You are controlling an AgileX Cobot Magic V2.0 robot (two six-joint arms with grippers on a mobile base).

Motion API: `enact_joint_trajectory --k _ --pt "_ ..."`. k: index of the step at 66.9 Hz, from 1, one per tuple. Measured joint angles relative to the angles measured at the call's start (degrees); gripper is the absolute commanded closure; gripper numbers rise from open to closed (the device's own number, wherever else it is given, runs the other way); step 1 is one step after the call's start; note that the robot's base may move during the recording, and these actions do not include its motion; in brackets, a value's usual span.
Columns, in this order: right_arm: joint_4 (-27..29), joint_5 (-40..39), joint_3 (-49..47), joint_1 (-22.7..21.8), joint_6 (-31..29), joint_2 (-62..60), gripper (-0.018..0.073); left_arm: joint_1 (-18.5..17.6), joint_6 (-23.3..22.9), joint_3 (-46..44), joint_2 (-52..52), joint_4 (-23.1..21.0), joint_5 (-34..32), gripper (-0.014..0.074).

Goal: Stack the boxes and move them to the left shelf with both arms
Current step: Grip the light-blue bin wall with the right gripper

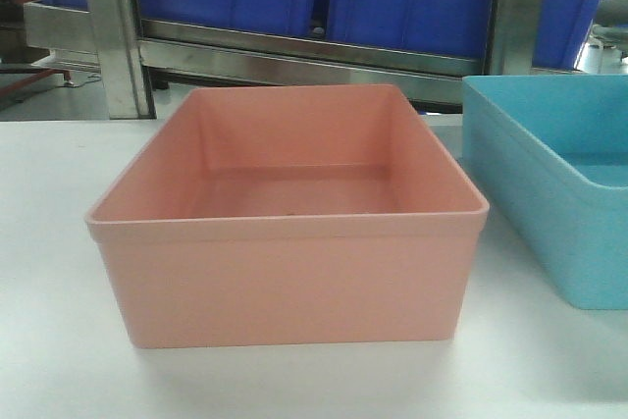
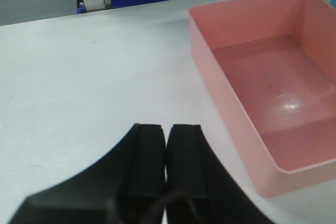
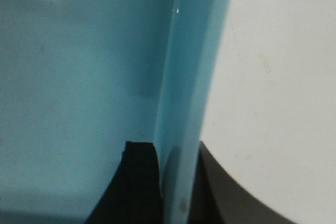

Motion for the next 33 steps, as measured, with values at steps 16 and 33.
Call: enact_joint_trajectory --k 16,33 --pt "0.9 0.0 -0.3 0.0 0.2 -1.2 0.0506 0.0 0.0 0.0 0.0 0.0 0.0 0.0606" --pt "4.1 1.1 -0.3 0.0 -0.3 -11.0 0.0506 0.0 0.0 0.0 0.0 0.0 0.1 0.0606"
